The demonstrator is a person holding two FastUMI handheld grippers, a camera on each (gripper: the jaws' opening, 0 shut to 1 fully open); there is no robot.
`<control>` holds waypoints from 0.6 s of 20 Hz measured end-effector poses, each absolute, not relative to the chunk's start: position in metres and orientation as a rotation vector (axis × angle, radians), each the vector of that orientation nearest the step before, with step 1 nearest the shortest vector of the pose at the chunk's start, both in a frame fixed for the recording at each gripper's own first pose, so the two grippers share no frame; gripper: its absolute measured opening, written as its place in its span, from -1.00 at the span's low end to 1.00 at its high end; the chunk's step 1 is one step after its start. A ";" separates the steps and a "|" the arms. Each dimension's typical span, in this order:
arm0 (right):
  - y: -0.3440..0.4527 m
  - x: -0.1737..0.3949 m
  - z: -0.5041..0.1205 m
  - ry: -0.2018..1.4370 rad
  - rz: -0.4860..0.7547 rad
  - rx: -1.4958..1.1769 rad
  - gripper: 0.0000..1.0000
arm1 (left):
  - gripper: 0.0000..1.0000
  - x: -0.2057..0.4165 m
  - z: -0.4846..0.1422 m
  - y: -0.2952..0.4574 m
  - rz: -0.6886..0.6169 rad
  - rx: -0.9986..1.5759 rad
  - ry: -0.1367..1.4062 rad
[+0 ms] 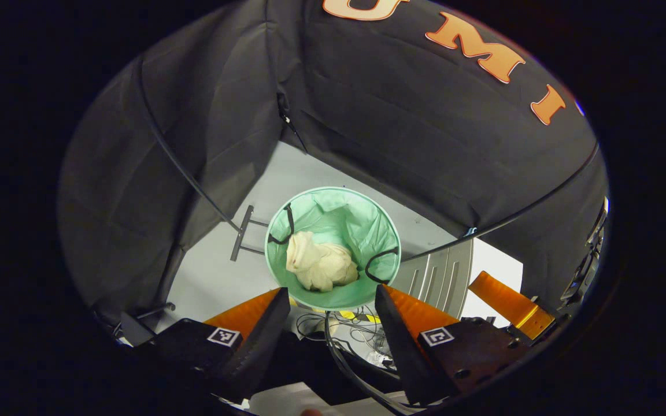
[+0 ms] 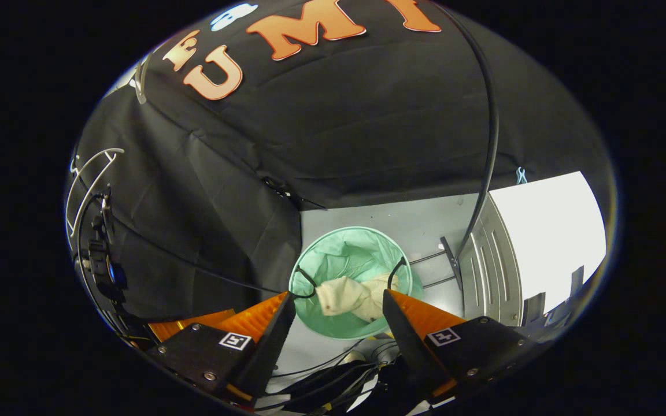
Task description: Grasp the clothes on the hanger with both hands and then place them into the laundry hamper below.
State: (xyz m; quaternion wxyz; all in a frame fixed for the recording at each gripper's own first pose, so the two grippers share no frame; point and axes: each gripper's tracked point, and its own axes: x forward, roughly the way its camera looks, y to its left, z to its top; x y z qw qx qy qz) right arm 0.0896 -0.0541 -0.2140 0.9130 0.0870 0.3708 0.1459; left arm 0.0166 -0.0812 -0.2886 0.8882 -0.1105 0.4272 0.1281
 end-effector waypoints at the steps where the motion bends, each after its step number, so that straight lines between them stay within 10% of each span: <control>1: -0.061 0.089 -0.215 0.762 0.296 0.182 0.89 | 0.96 0.011 -0.290 -0.085 0.268 -0.228 0.893; 12: -0.157 0.103 -0.110 0.489 0.166 0.058 0.89 | 0.96 0.063 -0.110 -0.097 0.234 -0.025 0.266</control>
